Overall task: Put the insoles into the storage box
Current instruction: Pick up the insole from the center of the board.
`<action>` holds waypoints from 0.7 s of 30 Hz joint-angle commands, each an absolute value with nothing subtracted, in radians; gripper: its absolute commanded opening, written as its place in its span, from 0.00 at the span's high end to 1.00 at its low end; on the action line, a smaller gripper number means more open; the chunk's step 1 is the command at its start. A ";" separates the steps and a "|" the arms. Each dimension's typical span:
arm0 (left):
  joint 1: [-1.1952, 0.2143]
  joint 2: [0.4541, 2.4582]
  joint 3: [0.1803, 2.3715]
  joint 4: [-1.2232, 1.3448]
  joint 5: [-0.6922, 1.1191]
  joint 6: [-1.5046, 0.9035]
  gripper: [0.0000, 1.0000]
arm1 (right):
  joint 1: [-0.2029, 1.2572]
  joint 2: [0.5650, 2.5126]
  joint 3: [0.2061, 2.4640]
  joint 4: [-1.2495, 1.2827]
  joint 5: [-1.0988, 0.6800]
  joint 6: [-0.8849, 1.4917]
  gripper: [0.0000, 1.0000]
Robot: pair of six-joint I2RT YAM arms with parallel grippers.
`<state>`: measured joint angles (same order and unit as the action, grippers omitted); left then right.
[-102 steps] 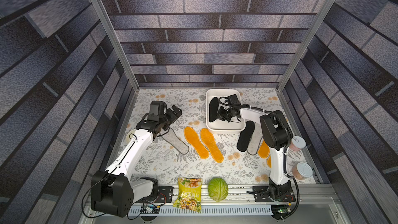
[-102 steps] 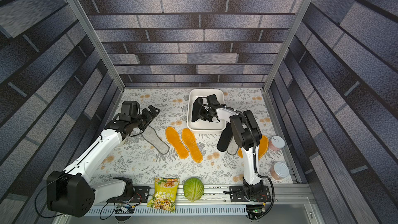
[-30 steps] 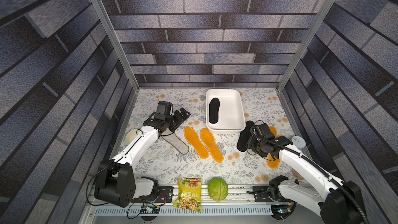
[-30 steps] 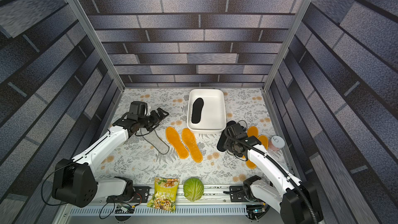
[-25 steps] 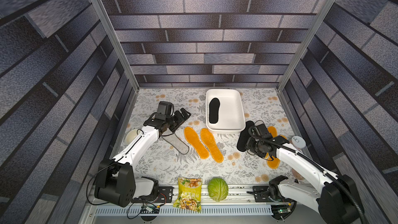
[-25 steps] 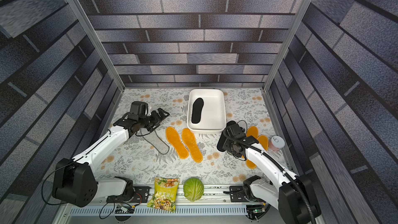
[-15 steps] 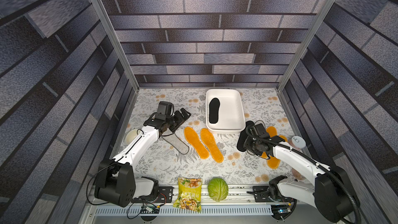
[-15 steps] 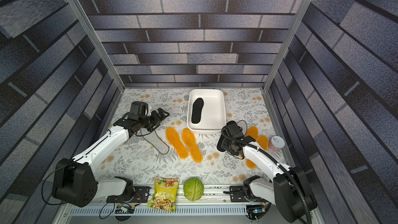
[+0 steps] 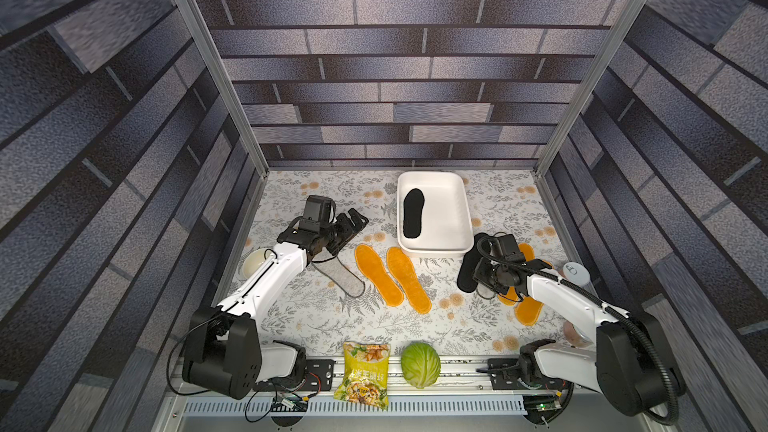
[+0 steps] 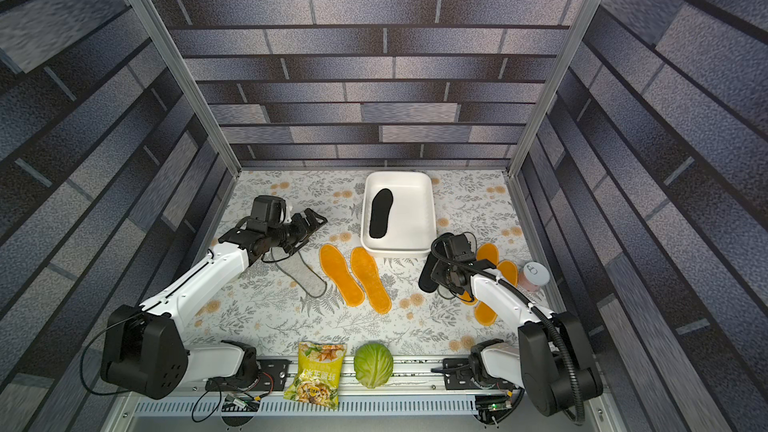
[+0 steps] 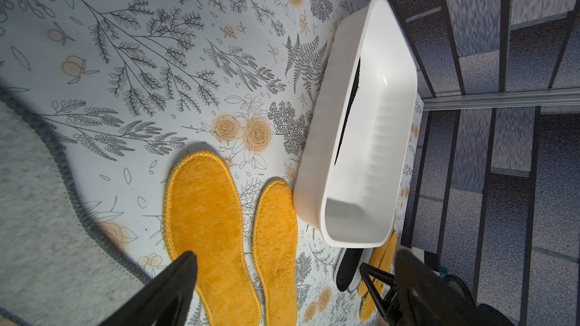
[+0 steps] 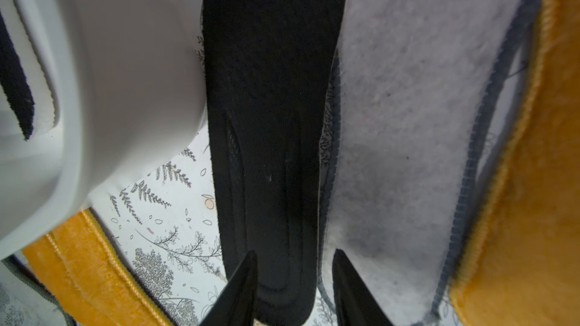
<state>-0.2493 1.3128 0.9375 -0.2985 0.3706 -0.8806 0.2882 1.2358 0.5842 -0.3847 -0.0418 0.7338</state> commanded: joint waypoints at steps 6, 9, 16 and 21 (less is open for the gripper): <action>-0.252 1.325 0.943 -0.313 0.380 -0.883 0.00 | 0.248 1.315 0.624 -0.328 -0.124 0.626 0.62; -0.253 1.324 0.941 -0.316 0.379 -0.884 0.00 | 0.243 1.334 0.639 -0.325 -0.126 0.613 0.62; -0.253 1.322 0.944 -0.316 0.375 -0.884 0.00 | 0.223 1.345 0.639 -0.312 -0.125 0.608 0.63; -0.252 1.331 0.949 -0.316 0.378 -0.883 0.00 | 0.213 1.351 0.623 -0.289 -0.126 0.612 0.63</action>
